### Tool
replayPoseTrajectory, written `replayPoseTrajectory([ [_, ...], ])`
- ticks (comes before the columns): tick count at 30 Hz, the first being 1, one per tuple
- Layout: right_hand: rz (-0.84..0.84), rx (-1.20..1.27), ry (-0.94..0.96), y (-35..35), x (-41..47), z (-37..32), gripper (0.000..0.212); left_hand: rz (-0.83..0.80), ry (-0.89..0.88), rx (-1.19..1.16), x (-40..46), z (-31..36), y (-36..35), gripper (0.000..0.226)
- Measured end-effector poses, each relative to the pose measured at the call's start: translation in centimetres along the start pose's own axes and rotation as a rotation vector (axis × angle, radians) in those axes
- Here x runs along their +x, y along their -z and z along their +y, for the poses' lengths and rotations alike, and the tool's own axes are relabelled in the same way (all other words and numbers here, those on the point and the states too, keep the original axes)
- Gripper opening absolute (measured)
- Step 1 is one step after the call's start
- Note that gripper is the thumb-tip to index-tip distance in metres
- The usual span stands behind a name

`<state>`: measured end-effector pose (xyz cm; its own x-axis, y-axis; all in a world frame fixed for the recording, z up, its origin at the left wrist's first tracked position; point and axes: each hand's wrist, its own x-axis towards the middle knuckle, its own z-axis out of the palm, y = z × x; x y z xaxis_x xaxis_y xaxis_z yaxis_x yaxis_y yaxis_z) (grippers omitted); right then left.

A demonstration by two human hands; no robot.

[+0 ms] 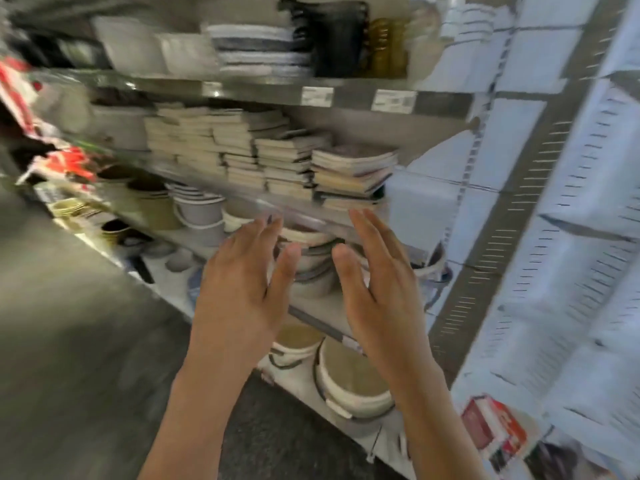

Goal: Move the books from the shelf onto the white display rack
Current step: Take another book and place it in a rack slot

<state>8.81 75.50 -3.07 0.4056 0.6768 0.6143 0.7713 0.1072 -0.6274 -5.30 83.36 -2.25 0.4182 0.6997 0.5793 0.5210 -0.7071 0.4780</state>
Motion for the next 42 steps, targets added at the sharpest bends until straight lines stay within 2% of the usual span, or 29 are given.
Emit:
replayPoseTrajectory([
  [11,-0.194,0.156,0.085,-16.2,3.2,-6.4,0.065,0.099,0.211,0.075,-0.1,-14.9,6.7,0.090],
  [16,-0.271,0.202,0.086,-24.8,7.1,-7.0,0.070,0.133,0.298,0.154,3.0,-22.4,7.8,0.080],
  [19,-0.297,0.232,0.065,-30.3,10.5,-7.4,0.071,0.136,0.328,0.214,6.1,-27.0,8.5,0.083],
  [29,-0.362,0.340,0.104,-45.2,21.4,-9.7,0.067,0.161,0.395,0.264,16.6,-39.7,11.2,0.087],
  [35,-0.394,0.312,0.122,-53.7,25.8,-10.5,0.065,0.163,0.405,0.230,21.1,-48.1,11.8,0.076],
  [42,-0.298,0.249,0.109,-65.1,31.4,-12.6,0.066,0.110,0.359,0.179,28.0,-60.7,13.6,0.080],
])
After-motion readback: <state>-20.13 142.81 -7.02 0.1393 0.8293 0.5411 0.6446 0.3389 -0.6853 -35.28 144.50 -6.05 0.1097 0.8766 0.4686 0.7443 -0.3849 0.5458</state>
